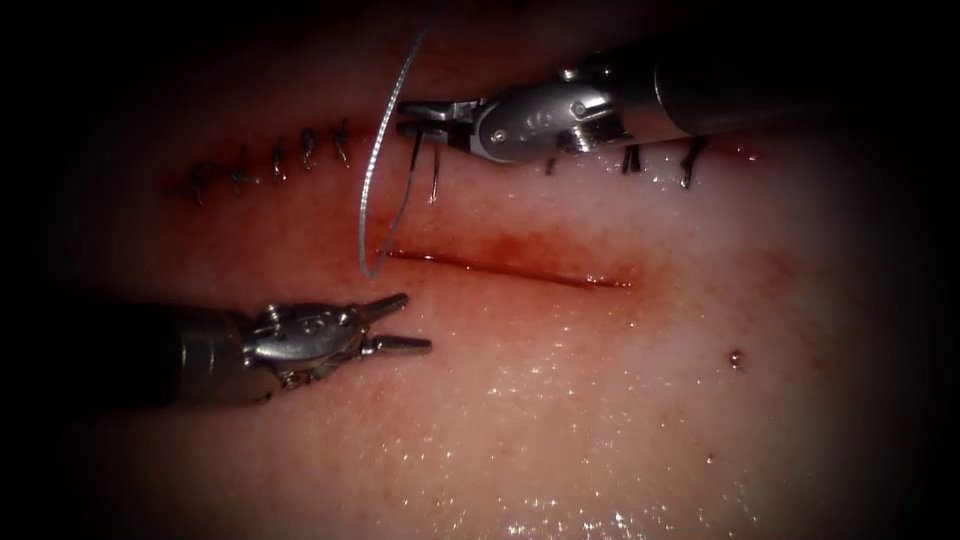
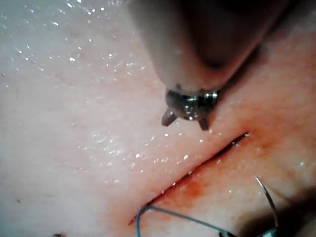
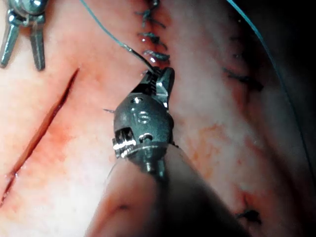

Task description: Wound Closure

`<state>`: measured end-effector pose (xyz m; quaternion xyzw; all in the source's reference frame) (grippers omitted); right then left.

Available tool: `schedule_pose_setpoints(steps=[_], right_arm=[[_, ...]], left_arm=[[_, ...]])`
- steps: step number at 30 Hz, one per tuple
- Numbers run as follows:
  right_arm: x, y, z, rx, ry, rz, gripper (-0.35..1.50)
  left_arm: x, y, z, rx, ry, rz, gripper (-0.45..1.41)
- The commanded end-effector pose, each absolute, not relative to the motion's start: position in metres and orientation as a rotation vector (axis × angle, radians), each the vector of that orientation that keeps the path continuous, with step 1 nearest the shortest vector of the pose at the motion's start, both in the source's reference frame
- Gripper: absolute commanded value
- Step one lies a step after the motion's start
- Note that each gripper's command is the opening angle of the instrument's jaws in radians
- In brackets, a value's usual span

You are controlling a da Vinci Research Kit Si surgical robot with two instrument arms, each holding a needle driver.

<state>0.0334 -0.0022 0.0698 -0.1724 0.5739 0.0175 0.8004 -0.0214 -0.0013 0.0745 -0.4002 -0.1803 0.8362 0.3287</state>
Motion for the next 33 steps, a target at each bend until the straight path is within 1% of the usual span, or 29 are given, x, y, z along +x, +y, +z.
schedule_pose_setpoints(steps=[1,33], right_arm=[[0.0342,-0.0024,0.0702,-0.371,1.233,0.035,-0.35],[0.0349,-0.0027,0.0714,-0.401,1.214,-0.004,-0.35]], left_arm=[[-0.0219,-0.0021,0.0751,-1.047,-0.475,2.188,0.56],[-0.0219,-0.0019,0.0750,-1.058,-0.497,2.186,0.57]])
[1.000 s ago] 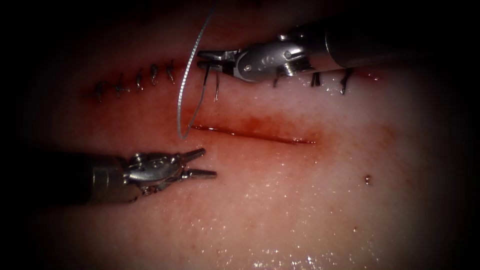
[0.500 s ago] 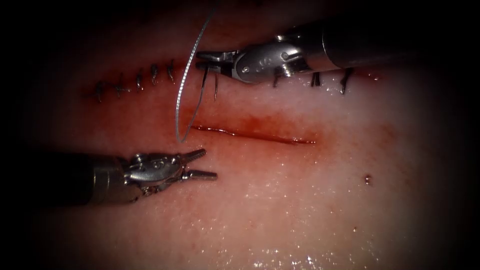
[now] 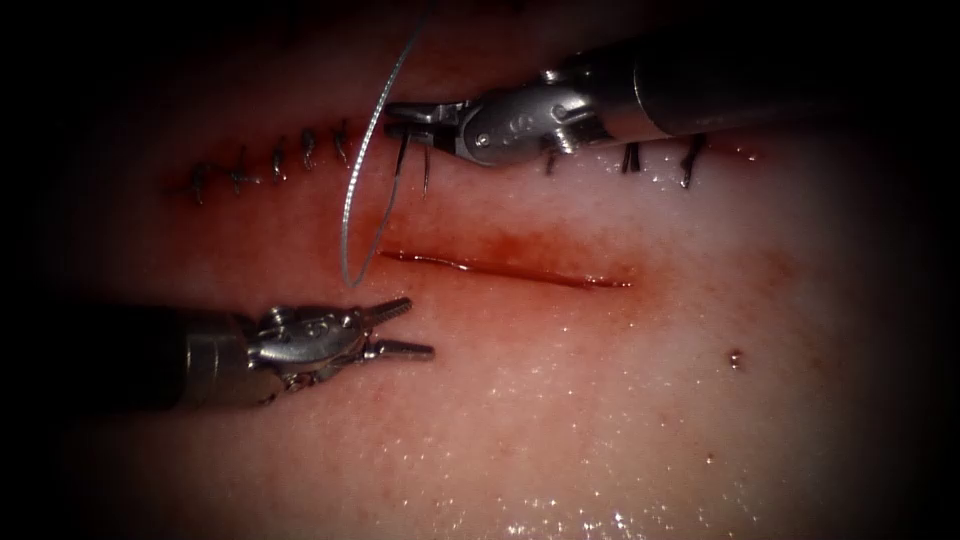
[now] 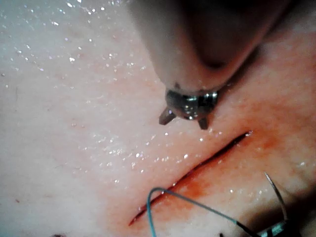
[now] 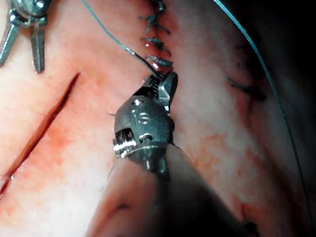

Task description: Wound Closure

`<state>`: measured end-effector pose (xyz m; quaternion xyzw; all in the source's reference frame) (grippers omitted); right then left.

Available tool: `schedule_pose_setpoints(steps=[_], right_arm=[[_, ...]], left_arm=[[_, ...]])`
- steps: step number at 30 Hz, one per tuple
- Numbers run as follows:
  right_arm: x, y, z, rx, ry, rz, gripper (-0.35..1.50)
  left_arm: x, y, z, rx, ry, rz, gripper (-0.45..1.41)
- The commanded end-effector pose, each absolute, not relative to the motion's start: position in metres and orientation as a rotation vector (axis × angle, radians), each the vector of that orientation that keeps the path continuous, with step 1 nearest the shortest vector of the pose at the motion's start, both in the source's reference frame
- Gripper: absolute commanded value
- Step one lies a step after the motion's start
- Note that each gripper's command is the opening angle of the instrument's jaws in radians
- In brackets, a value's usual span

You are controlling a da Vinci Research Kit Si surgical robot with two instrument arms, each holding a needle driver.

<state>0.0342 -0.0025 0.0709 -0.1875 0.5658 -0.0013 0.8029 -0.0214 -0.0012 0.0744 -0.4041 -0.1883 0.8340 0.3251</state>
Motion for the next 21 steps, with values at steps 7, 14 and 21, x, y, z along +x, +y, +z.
schedule_pose_setpoints(steps=[7,14,21], right_arm=[[0.0352,-0.0041,0.0722,-0.390,1.207,-0.030,-0.35],[0.0354,-0.0061,0.0731,-0.384,1.210,-0.062,-0.35],[0.0351,-0.0075,0.0732,-0.369,1.208,-0.086,-0.35]], left_arm=[[-0.0218,-0.0019,0.0749,-1.059,-0.500,2.187,0.57],[-0.0215,-0.0017,0.0747,-1.063,-0.508,2.188,0.57],[-0.0213,-0.0015,0.0746,-1.062,-0.515,2.183,0.56]])
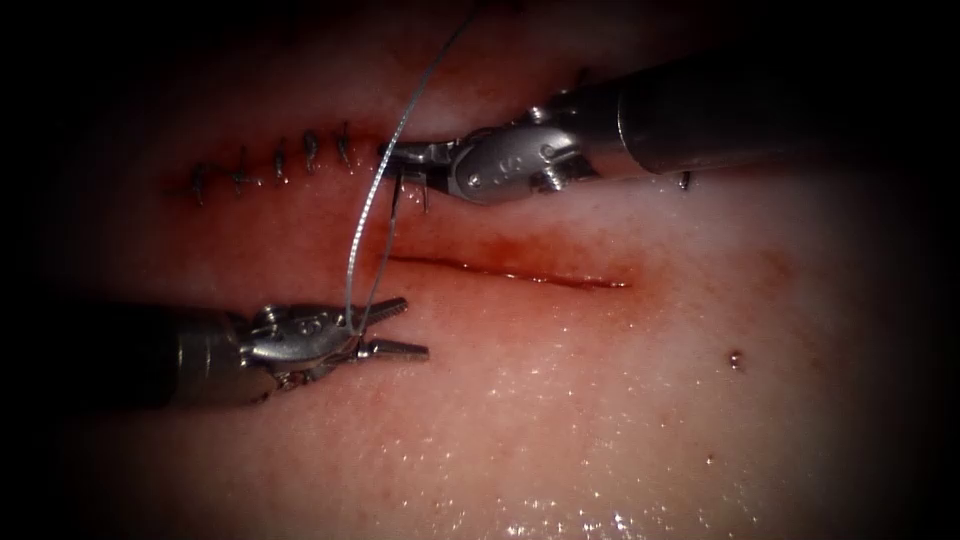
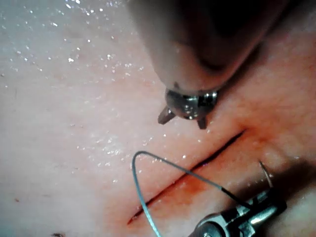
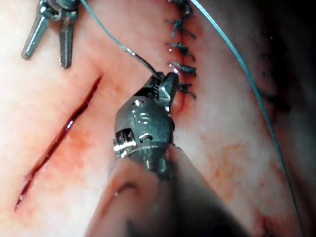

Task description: Wound Closure

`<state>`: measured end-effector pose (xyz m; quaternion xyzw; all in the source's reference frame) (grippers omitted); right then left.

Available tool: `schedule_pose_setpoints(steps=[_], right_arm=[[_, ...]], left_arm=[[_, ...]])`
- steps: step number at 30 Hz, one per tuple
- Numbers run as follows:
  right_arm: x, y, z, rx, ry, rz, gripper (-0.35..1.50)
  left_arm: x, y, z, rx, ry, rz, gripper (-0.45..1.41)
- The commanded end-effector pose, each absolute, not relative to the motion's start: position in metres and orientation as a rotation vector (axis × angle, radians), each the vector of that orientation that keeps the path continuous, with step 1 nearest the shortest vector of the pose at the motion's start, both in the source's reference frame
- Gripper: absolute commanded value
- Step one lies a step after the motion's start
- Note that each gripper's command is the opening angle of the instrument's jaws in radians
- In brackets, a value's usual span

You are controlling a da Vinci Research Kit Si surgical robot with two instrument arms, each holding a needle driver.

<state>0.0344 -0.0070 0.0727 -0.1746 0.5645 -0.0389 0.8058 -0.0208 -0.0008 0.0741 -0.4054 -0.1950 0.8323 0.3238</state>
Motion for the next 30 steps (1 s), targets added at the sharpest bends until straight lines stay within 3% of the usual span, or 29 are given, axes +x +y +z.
schedule_pose_setpoints(steps=[1,30], right_arm=[[0.0351,-0.0077,0.0733,-0.369,1.204,-0.088,-0.35],[0.0345,-0.0118,0.0761,-0.274,1.170,-0.060,-0.35]], left_arm=[[-0.0213,-0.0015,0.0746,-1.062,-0.515,2.183,0.56],[-0.0214,-0.0002,0.0745,-1.054,-0.426,2.155,0.54]])
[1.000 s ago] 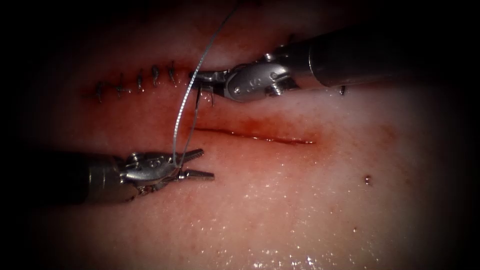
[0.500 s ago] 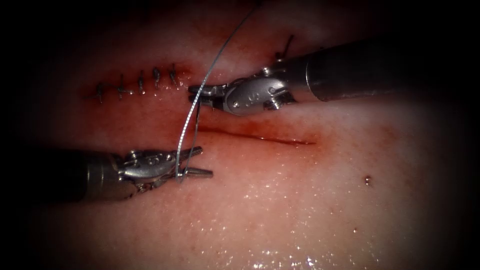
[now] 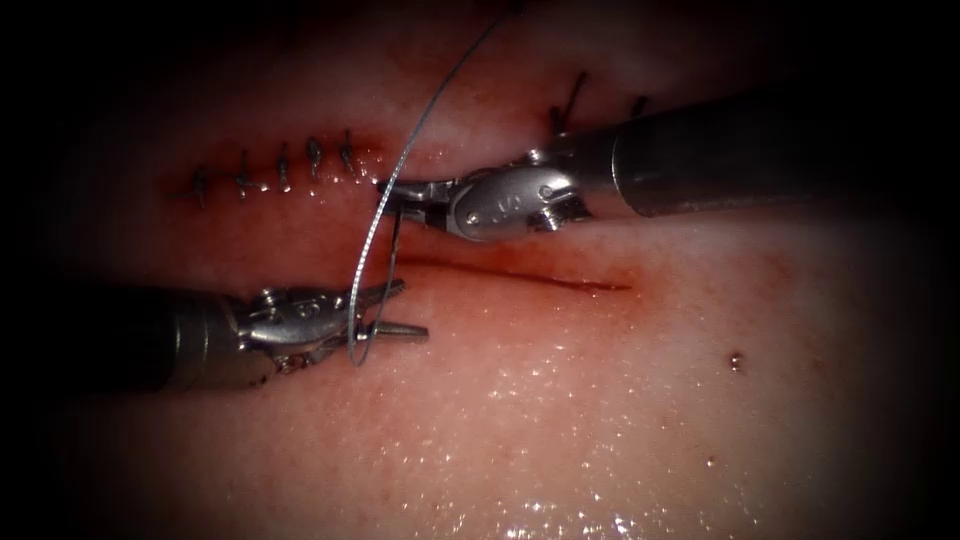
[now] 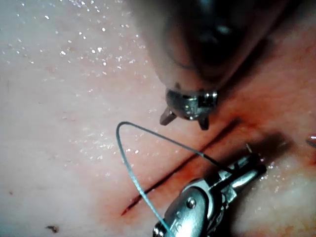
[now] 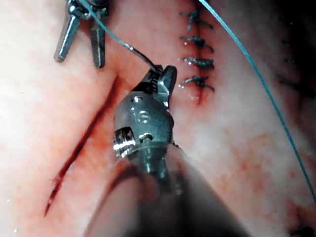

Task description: Wound Closure

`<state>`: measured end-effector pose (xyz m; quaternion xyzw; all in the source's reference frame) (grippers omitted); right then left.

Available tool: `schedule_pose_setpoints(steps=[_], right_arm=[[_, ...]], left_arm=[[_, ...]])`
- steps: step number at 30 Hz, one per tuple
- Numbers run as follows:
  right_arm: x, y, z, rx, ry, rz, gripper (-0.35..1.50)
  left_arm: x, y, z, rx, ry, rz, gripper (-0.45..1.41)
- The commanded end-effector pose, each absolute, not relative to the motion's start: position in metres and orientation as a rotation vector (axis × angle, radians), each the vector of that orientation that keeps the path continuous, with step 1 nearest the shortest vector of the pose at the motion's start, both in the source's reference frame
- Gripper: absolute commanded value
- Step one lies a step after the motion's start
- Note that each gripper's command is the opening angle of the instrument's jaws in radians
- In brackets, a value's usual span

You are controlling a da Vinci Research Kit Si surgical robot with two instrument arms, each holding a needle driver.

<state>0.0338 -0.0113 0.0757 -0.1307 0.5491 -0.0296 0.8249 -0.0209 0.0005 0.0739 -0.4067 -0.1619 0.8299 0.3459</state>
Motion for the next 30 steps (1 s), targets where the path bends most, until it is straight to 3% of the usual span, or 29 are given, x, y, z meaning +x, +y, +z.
schedule_pose_setpoints(steps=[1,30], right_arm=[[0.0344,-0.0117,0.0760,-0.275,1.168,-0.058,-0.35],[0.0338,-0.0135,0.0784,-0.161,1.104,-0.015,-0.35]], left_arm=[[-0.0215,-0.0004,0.0746,-1.055,-0.432,2.158,0.54],[-0.0216,-0.0013,0.0759,-1.014,-0.469,2.186,0.52]])
